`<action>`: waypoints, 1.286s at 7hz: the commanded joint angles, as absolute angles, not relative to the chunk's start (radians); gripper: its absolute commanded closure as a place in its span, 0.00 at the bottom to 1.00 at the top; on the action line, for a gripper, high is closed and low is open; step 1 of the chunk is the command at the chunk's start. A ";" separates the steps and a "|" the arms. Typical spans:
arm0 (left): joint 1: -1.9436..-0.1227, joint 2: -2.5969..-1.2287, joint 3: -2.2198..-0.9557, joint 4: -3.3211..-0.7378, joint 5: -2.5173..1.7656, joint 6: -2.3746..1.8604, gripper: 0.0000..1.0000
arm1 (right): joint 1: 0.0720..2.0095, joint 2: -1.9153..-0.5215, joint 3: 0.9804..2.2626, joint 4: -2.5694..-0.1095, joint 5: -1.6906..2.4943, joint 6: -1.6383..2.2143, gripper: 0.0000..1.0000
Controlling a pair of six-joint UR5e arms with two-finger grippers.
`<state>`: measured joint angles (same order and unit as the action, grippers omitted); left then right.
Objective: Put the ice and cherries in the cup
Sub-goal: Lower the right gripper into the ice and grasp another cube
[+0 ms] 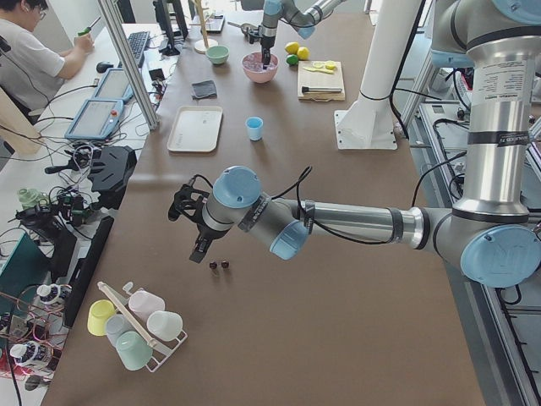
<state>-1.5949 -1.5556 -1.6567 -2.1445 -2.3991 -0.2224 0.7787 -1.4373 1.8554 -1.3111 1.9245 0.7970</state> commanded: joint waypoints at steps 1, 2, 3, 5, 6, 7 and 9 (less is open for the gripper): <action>-1.594 -1.555 -1.657 -2.145 -2.401 -0.224 0.02 | 0.778 -1.427 1.856 -1.315 1.928 0.798 0.20; -1.594 -1.555 -1.657 -2.145 -2.399 -0.224 0.02 | 0.778 -1.428 1.849 -1.315 1.921 0.798 0.18; -1.594 -1.555 -1.657 -2.145 -2.399 -0.224 0.02 | 0.779 -1.433 1.847 -1.315 1.916 0.798 0.18; -1.591 -1.555 -1.657 -2.145 -2.401 -0.222 0.02 | 0.776 -1.437 1.839 -1.315 1.907 0.799 0.13; -1.589 -1.555 -1.657 -2.145 -2.399 -0.222 0.02 | 0.776 -1.436 1.833 -1.315 1.905 0.799 0.13; -1.588 -1.555 -1.657 -2.145 -2.401 -0.222 0.02 | 0.776 -1.433 1.832 -1.316 1.905 0.799 0.13; -1.585 -1.555 -1.658 -2.145 -2.399 -0.222 0.02 | 0.775 -1.427 1.842 -1.316 1.914 0.801 0.14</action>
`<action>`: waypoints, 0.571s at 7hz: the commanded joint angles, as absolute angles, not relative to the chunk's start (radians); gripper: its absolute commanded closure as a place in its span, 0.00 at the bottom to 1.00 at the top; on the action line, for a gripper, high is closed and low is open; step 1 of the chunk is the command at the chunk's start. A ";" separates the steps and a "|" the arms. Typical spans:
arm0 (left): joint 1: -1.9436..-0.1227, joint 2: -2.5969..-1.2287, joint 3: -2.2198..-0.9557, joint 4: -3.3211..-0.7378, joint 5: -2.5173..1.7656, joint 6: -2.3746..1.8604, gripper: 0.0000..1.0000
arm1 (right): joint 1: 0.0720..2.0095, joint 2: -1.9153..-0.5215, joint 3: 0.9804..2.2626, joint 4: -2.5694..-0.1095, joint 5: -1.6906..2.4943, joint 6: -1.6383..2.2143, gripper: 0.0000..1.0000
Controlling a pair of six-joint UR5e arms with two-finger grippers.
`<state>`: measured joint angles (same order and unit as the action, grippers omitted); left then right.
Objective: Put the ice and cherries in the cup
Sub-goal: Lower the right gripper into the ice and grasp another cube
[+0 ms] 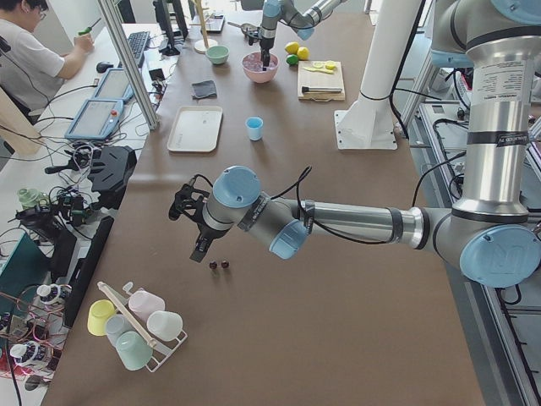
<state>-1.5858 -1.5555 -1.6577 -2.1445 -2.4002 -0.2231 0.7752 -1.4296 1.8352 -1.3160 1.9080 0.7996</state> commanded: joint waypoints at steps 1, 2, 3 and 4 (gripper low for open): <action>-1.580 -1.555 -1.657 -2.145 -2.399 -0.224 0.02 | 0.770 -1.421 1.827 -1.315 1.905 0.801 0.15; -1.572 -1.558 -1.657 -2.145 -2.399 -0.224 0.02 | 0.769 -1.422 1.822 -1.315 1.904 0.801 0.15; -1.566 -1.563 -1.657 -2.145 -2.399 -0.242 0.02 | 0.767 -1.427 1.822 -1.316 1.888 0.801 0.15; -1.553 -1.568 -1.658 -2.146 -2.399 -0.282 0.02 | 0.765 -1.424 1.813 -1.315 1.887 0.801 0.22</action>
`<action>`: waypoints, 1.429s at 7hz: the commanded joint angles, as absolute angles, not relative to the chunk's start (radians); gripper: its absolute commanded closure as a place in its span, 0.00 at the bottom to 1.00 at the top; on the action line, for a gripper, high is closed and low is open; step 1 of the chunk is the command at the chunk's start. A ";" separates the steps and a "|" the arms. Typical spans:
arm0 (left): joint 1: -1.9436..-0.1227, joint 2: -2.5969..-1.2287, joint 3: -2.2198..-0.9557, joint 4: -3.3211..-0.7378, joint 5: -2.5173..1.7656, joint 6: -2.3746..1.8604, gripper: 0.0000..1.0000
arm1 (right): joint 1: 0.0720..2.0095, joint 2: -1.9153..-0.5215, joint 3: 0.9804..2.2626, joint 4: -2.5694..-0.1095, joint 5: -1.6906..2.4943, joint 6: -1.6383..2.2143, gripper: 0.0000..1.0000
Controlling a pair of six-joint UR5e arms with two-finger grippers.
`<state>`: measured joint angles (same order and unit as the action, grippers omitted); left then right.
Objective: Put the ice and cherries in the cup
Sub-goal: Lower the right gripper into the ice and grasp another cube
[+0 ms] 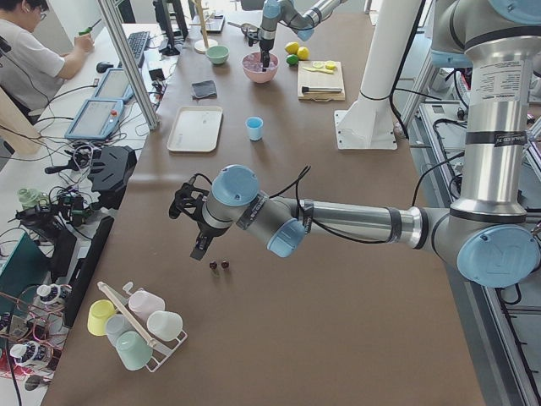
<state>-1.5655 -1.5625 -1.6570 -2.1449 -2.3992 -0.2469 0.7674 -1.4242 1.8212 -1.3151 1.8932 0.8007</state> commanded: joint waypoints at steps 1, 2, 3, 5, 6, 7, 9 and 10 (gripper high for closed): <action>-1.548 -1.569 -1.658 -2.146 -2.399 -0.282 0.02 | 0.765 -1.422 1.813 -1.316 1.887 0.801 0.58; -1.548 -1.571 -1.660 -2.146 -2.399 -0.282 0.02 | 0.765 -1.420 1.815 -1.316 1.887 0.799 0.93; -1.548 -1.571 -1.660 -2.146 -2.399 -0.282 0.02 | 0.764 -1.417 1.815 -1.316 1.893 0.799 1.00; -1.548 -1.571 -1.660 -2.146 -2.399 -0.282 0.02 | 0.784 -1.417 1.825 -1.318 1.896 0.798 1.00; -1.548 -1.569 -1.660 -2.148 -2.401 -0.284 0.02 | 0.807 -1.417 1.845 -1.318 1.908 0.796 1.00; -1.546 -1.563 -1.660 -2.158 -2.399 -0.285 0.02 | 0.822 -1.417 1.861 -1.345 1.916 0.798 1.00; -1.546 -1.562 -1.660 -2.163 -2.399 -0.287 0.02 | 0.870 -1.283 1.887 -1.473 1.931 0.795 1.00; -1.548 -1.562 -1.660 -2.161 -2.399 -0.291 0.02 | 0.870 -1.191 1.884 -1.520 1.936 0.799 1.00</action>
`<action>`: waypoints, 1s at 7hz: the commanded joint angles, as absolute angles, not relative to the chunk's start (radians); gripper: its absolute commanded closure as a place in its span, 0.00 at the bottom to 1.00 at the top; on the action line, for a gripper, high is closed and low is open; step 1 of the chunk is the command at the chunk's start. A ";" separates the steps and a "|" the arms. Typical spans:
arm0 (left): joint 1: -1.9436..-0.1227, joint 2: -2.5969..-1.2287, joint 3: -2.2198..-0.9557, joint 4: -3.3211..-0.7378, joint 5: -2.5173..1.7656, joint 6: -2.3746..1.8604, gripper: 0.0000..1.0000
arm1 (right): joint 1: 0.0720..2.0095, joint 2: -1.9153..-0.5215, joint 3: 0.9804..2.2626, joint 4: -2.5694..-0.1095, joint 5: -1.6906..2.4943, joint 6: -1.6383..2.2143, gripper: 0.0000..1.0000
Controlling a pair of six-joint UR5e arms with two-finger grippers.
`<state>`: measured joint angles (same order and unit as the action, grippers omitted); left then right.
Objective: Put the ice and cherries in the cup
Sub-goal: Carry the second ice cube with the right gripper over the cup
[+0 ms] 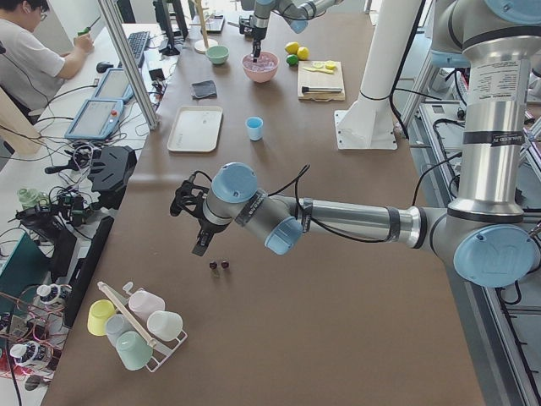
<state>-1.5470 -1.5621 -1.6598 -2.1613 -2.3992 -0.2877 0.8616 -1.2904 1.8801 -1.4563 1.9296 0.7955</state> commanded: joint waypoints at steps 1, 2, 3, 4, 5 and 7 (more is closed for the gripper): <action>-1.548 -1.562 -1.660 -2.161 -2.401 -0.294 0.02 | 0.871 -1.102 1.882 -1.570 1.937 0.799 1.00; -1.546 -1.563 -1.660 -2.161 -2.401 -0.307 0.02 | 0.867 -1.029 1.864 -1.569 1.936 0.799 1.00; -1.546 -1.566 -1.666 -2.158 -2.401 -0.314 0.02 | 0.862 -0.935 1.830 -1.566 1.936 0.801 1.00; -1.540 -1.569 -1.667 -2.161 -2.404 -0.314 0.02 | 0.844 -0.845 1.757 -1.557 1.931 0.799 1.00; -1.533 -1.571 -1.667 -2.161 -2.402 -0.314 0.02 | 0.816 -0.791 1.682 -1.537 1.910 0.790 1.00; -1.532 -1.577 -1.661 -2.161 -2.401 -0.316 0.02 | 0.749 -0.700 1.519 -1.392 1.882 0.798 1.00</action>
<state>-1.5328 -1.5734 -1.6638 -2.1613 -2.4013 -0.3147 0.7864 -0.7527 1.6102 -1.4624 1.8938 0.7962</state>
